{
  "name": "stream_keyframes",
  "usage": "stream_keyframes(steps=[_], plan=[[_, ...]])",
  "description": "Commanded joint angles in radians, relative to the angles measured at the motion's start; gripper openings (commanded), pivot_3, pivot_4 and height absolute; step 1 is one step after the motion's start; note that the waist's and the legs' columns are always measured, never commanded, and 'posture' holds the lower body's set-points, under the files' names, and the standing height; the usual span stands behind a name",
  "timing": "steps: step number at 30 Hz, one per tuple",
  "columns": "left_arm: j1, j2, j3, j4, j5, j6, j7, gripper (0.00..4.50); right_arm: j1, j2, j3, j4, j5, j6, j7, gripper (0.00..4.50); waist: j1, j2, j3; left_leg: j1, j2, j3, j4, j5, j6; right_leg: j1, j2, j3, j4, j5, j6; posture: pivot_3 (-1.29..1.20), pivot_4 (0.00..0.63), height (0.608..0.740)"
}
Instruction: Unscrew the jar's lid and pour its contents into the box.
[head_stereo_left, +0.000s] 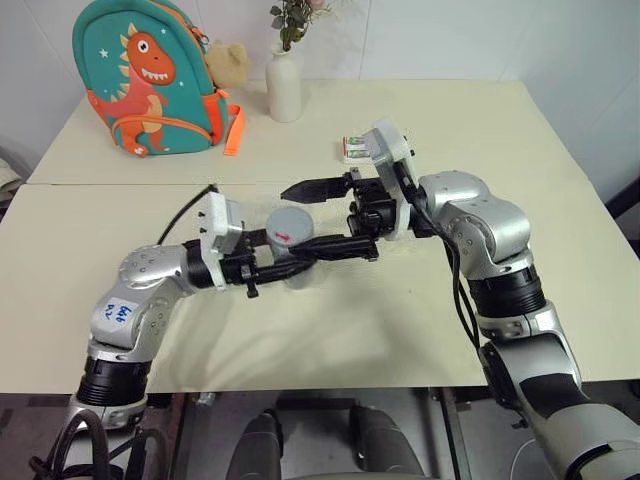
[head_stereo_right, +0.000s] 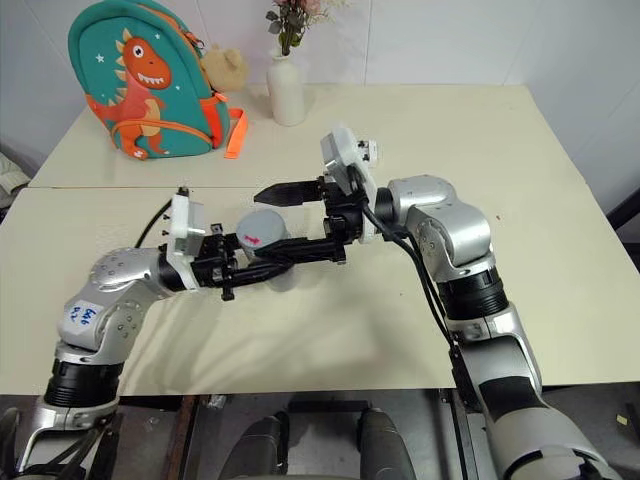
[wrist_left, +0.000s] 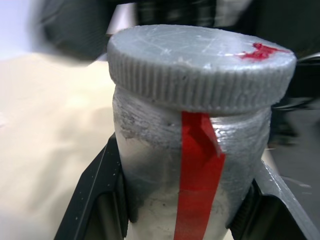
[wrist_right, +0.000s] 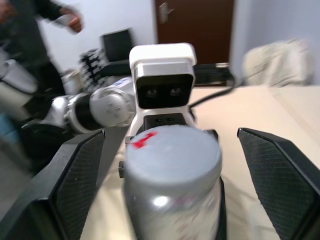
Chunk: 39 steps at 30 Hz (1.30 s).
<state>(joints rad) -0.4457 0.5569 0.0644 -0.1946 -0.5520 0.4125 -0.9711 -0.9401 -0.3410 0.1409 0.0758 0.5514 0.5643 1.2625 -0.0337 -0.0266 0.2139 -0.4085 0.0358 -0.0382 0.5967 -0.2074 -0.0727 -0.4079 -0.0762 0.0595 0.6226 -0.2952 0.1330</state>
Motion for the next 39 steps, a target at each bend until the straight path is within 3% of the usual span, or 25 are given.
stream_keyframes(steps=[1,8,19,32,39], plan=[[0.012,0.010,0.028,-0.016,-0.006,-0.016,0.007,1.96,0.012,0.030,-0.015,-0.071,-0.024,-0.040,-0.094,4.49,0.000,0.000,0.000,0.000,0.000,0.000,0.000,0.000,0.000,0.000,0.000,0.000,0.000,0.000,0.000,0.00,0.150,0.740],[0.007,-0.016,-0.005,-0.034,-0.013,-0.007,0.018,1.96,0.003,0.097,0.029,-0.050,-0.088,-0.067,-0.199,4.49,0.002,0.000,0.000,-0.001,0.000,0.000,0.000,0.000,0.000,-0.001,0.000,0.000,0.000,0.000,0.000,0.00,0.150,0.740],[-0.002,-0.027,-0.005,-0.028,-0.011,-0.010,0.032,1.96,-0.032,0.120,0.033,-0.004,-0.117,-0.068,-0.227,4.49,0.001,0.000,0.000,-0.001,0.000,0.000,0.000,0.000,0.000,-0.001,0.000,0.000,0.001,0.000,0.000,0.00,0.150,0.740],[0.015,-0.008,0.025,-0.056,-0.061,0.006,-0.001,1.96,-0.022,-0.158,-0.087,0.185,-0.101,-0.136,-0.072,4.49,0.013,0.000,0.000,-0.002,0.000,0.000,0.001,0.000,0.000,-0.001,0.000,0.000,0.000,0.000,0.000,0.00,0.150,0.740],[0.005,0.015,0.043,-0.034,-0.077,0.009,-0.039,1.96,-0.015,-0.217,-0.148,0.208,-0.037,-0.129,0.058,4.49,-0.021,0.001,0.001,-0.002,0.001,0.001,-0.001,0.000,0.000,-0.003,0.001,0.001,0.001,-0.001,0.000,0.00,0.150,0.740]])
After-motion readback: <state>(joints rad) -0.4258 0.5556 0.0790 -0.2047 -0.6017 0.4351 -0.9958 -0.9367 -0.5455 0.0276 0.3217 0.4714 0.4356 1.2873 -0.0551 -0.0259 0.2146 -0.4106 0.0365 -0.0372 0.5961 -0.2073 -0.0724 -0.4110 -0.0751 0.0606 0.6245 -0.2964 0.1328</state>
